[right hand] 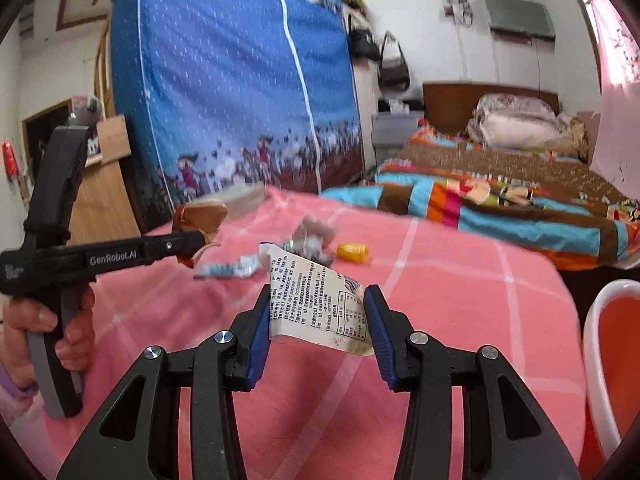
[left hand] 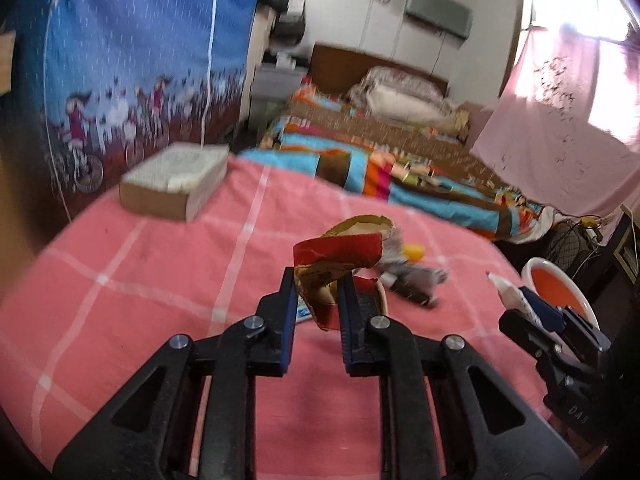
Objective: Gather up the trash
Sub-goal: 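Grasp the paper receipt with the right tool while the left tool grasps the red-gold snack bag, then carry the snack bag and receipt to the orange bucket and open both tools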
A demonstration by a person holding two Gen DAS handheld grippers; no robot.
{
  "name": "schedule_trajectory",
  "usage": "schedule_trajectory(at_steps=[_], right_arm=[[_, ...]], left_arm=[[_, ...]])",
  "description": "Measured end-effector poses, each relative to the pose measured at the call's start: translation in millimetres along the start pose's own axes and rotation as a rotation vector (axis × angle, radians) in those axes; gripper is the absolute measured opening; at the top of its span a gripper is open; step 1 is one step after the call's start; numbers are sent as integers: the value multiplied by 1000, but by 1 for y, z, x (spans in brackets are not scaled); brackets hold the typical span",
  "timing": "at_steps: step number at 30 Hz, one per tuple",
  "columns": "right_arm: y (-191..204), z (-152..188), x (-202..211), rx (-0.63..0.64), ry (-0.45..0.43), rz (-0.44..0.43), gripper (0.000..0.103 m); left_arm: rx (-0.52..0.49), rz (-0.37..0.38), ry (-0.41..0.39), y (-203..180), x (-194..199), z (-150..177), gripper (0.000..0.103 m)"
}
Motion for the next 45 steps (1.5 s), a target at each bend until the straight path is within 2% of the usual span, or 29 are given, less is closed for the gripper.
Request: schedule_trajectory(at_steps=[6, 13, 18, 21, 26, 31, 37, 45], right_arm=[[-5, -32, 46, 70, -189, 64, 42], [-24, -58, 99, 102, -352, 167, 42], [-43, -69, 139, 117, -448, 268, 42], [-57, -72, 163, 111, -489, 330, 42], [-79, -67, 188, 88, -506, 421, 42], [-109, -56, 208, 25, -495, 495, 42], [-147, -37, 220, -68, -426, 578, 42], [-181, -9, 229, -172, -349, 632, 43]], left_arm=[[-15, 60, -159, -33, 33, -19, 23], [-50, 145, -345, -91, 73, -43, 23], [-105, 211, -430, -136, 91, -51, 23], [-138, 253, -453, -161, 98, -52, 23], [-200, 319, -458, -203, 105, -45, 24], [-246, 383, -423, -242, 103, -35, 24], [-282, 448, -330, -281, 87, -17, 24], [-339, 506, -183, -328, 64, 9, 24]])
Point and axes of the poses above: each gripper's, at about its wrist camera, not at the fingertips, and x roughly against the way its jaws point, y to its left, z to its underside, the point moved 10 cm from there along -x, roughly the way its jaws point, and after that the axes turned 14 degrees about -z, right-handed, at the moved point
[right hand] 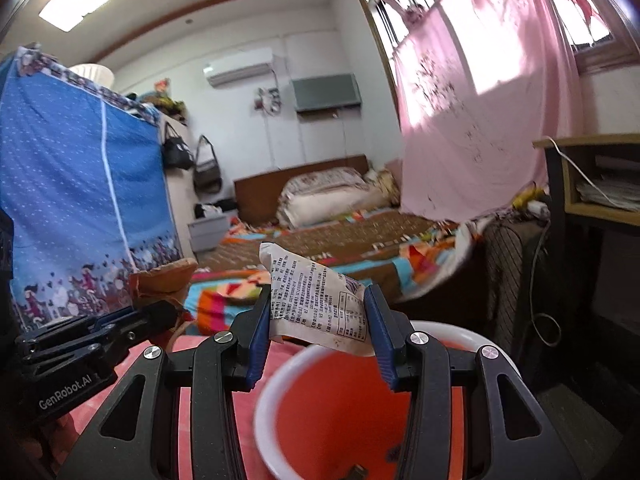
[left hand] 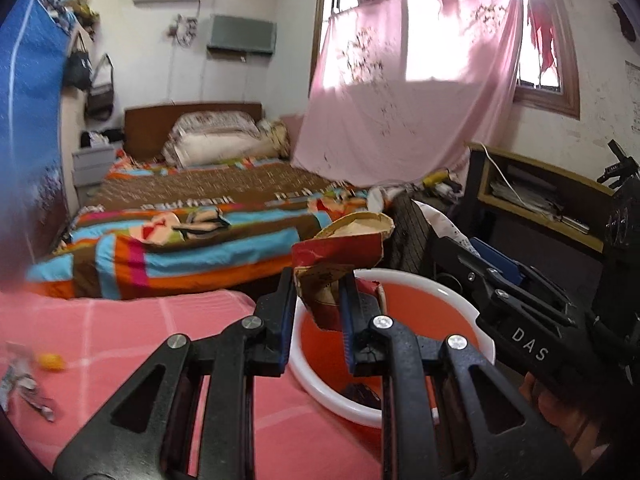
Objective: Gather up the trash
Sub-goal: 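Carry the snack bag and receipt to the orange bucket and open both tools, then move both tools back over the bedspread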
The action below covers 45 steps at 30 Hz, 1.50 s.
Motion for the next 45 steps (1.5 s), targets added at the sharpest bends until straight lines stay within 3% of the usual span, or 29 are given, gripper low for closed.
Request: schedule_trajectory(at_steps=[12, 23, 30, 35, 38, 45], right_arm=[[-22, 17, -10, -58, 89, 33, 47], [-31, 19, -11, -88, 97, 50, 59], [-31, 16, -9, -91, 82, 54, 62], [-26, 11, -7, -85, 46, 39, 69], [-18, 3, -3, -68, -1, 19, 74], [16, -18, 4, 6, -113, -29, 92]], left_arm=[[29, 49, 220, -24, -41, 29, 25], [59, 72, 287, -27, -46, 38, 40], [97, 50, 271, -15, -42, 33, 47], [144, -1, 218, 6, -33, 25, 52], [171, -42, 164, 23, -22, 18, 58], [221, -173, 15, 72, 16, 3, 85]])
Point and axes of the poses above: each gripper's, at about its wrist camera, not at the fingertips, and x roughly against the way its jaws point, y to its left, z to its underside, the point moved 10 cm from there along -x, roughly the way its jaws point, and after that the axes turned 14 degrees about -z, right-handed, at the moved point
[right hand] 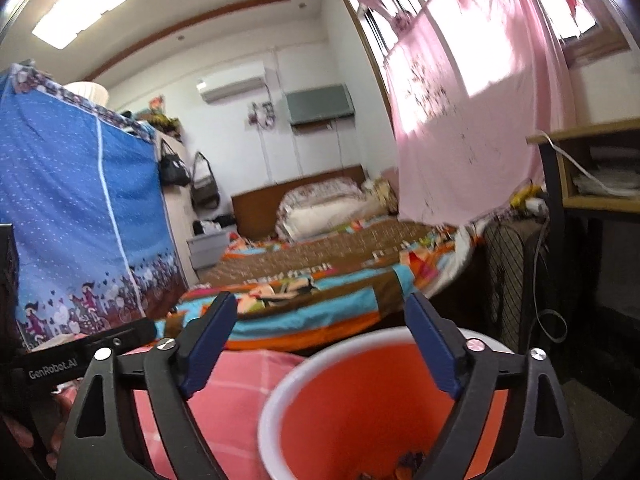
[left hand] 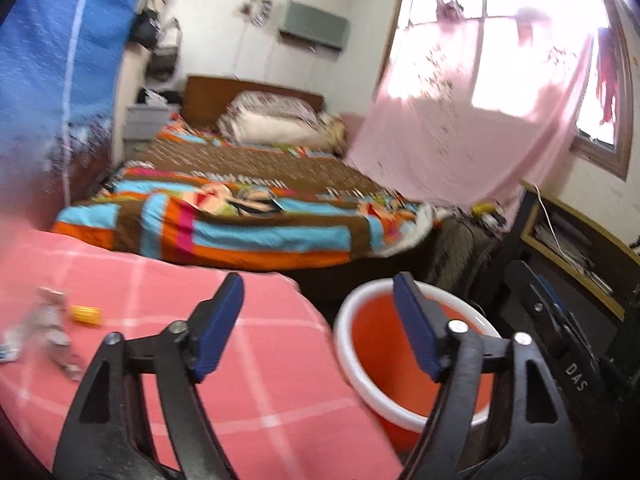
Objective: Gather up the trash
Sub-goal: 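Move both tools back over the bedspread, then grasp the white toothpaste tube with the left tool while the right tool grasps the grey scrap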
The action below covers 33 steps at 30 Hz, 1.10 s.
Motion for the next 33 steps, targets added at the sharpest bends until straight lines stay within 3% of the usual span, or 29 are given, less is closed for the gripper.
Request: schedule_trajectory(at_steps=[2, 3, 9, 20, 26, 33], right_arm=[[13, -5, 0, 22, -33, -18, 103], [19, -7, 1, 31, -50, -27, 103], [59, -10, -3, 83, -96, -116, 103], [149, -4, -4, 180, -157, -277, 103], [194, 10, -15, 231, -131, -355, 103], [234, 37, -41, 269, -14, -426, 103]], left_arm=[[24, -47, -45, 20, 10, -6, 94], [37, -63, -69, 30, 15, -9, 102], [83, -185, -171, 84, 44, -17, 103], [94, -351, -273, 168, 91, -17, 103], [97, -417, -294, 214, 112, -15, 103], [115, -471, -263, 263, 119, -8, 103]])
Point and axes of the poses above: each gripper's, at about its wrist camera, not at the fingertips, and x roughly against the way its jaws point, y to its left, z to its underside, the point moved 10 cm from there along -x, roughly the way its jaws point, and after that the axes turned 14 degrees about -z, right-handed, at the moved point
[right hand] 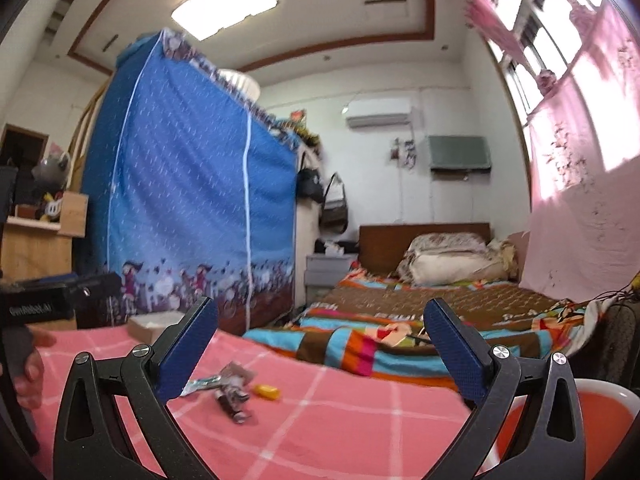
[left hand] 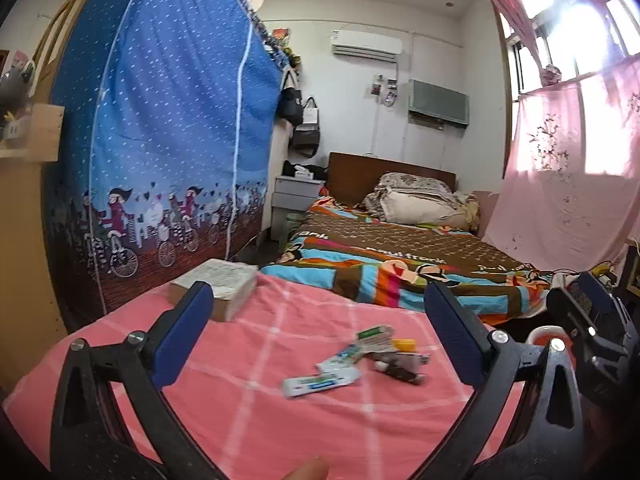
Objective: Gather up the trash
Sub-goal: 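Grasp the white toothpaste tube with the left tool while the right tool grasps the grey scrap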
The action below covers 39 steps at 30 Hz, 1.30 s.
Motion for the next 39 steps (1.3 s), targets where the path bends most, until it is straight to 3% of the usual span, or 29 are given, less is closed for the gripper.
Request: schedule_trajectory(at_steps=[7, 11, 23, 27, 29, 32, 35, 39], right_arm=[[18, 27, -43, -17, 148, -84, 101], [24, 49, -67, -36, 282, -131, 85], [36, 101, -98, -135, 565, -250, 51], [38, 111, -100, -160, 611, -276, 35], [38, 113, -101, -173, 624, -286, 33], [39, 116, -103, -192, 636, -303, 31], [39, 116, -104, -202, 641, -310, 18], [39, 115, -103, -212, 638, -320, 11]], left_arm=[[-10, -15, 55, 20, -19, 7, 103], [-46, -1, 134, 21, -35, 21, 103], [-31, 131, 495, 7, -78, 77, 73], [-55, 188, 590, -5, -84, 94, 73], [-82, 206, 622, -12, -85, 102, 73], [-128, 213, 649, -20, -84, 110, 73], [-180, 211, 650, -28, -81, 112, 72], [-289, 173, 651, -36, -79, 118, 57]])
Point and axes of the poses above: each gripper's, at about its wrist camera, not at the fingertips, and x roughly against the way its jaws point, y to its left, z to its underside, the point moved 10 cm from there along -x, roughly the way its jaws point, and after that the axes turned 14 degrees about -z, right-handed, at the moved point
